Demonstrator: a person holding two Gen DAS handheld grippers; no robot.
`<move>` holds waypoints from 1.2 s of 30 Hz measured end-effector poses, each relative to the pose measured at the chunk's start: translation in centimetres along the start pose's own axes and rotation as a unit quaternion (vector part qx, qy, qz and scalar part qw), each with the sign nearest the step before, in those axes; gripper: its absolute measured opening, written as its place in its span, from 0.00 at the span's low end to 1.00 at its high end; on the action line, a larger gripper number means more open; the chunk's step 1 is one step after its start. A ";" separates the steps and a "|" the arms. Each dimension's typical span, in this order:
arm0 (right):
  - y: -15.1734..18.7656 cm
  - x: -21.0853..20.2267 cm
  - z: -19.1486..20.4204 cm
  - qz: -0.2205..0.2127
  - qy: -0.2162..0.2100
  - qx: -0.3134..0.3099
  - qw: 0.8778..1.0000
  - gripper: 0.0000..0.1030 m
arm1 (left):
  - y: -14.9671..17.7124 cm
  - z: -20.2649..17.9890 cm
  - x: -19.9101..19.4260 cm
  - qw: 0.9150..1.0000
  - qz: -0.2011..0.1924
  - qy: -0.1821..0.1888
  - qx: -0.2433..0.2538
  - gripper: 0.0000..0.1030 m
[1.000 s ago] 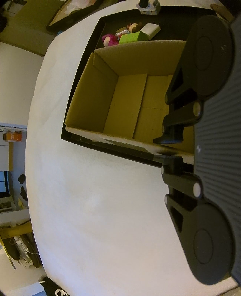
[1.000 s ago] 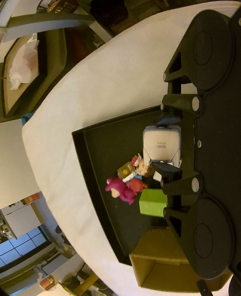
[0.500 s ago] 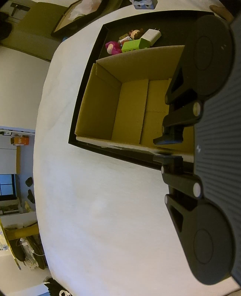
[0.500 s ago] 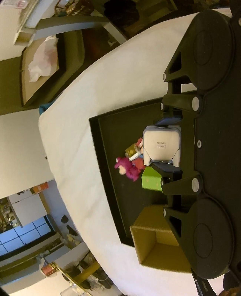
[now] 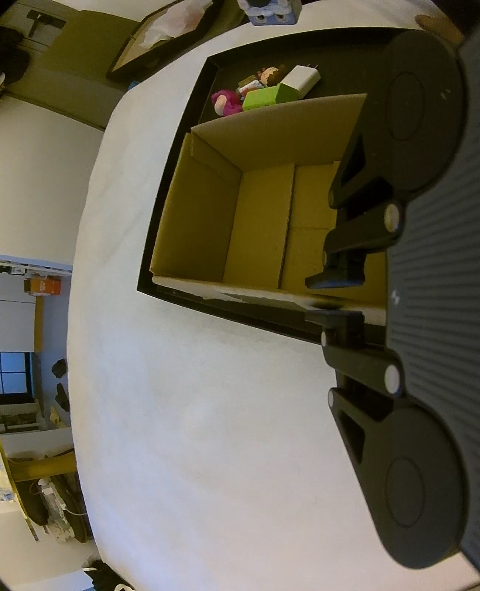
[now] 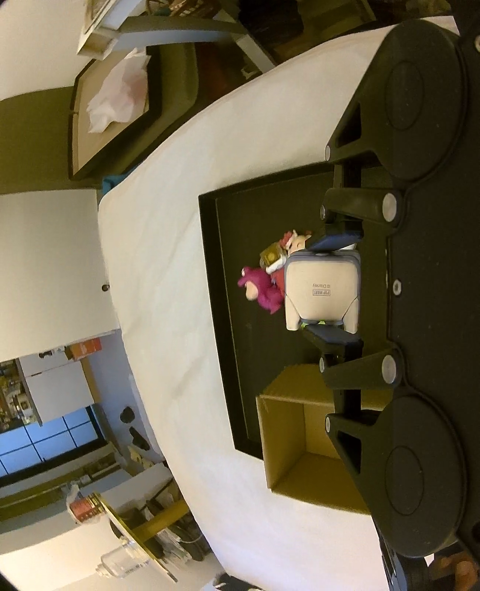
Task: Organize rigid objects
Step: 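Lift the white cube charger with the right gripper over the cardboard box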
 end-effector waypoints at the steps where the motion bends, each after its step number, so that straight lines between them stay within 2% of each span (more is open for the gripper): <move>1: 0.0 -0.1 0.3 0.000 0.000 -0.003 1.000 0.41 | 0.0 0.0 0.0 1.000 0.000 0.001 0.000 0.10; 10: -0.3 -0.4 4.2 -0.006 -0.025 -0.032 0.999 0.41 | 0.0 0.5 0.1 1.000 0.003 0.016 -0.012 0.10; 17: -0.2 -0.4 7.5 0.008 -0.051 -0.041 0.998 0.41 | 0.0 0.6 0.4 1.000 0.013 0.021 -0.018 0.10; 22: 0.0 -0.1 9.3 0.014 -0.056 -0.054 0.997 0.41 | -0.4 1.0 0.8 0.999 0.018 0.028 -0.032 0.10; 36: 1.2 2.3 13.2 0.034 -0.063 -0.066 0.995 0.41 | -1.1 0.1 2.1 0.998 0.024 0.055 -0.034 0.10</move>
Point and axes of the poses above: each gripper's, at about its wrist camera, not at the fingertips, and x roughly the way its jaws point, z to its left, y to its underside, the point moved 6 cm from there along x, roughly the way its jaws point, and after that the axes turned 11 degrees about -z, right-handed, at the moved point
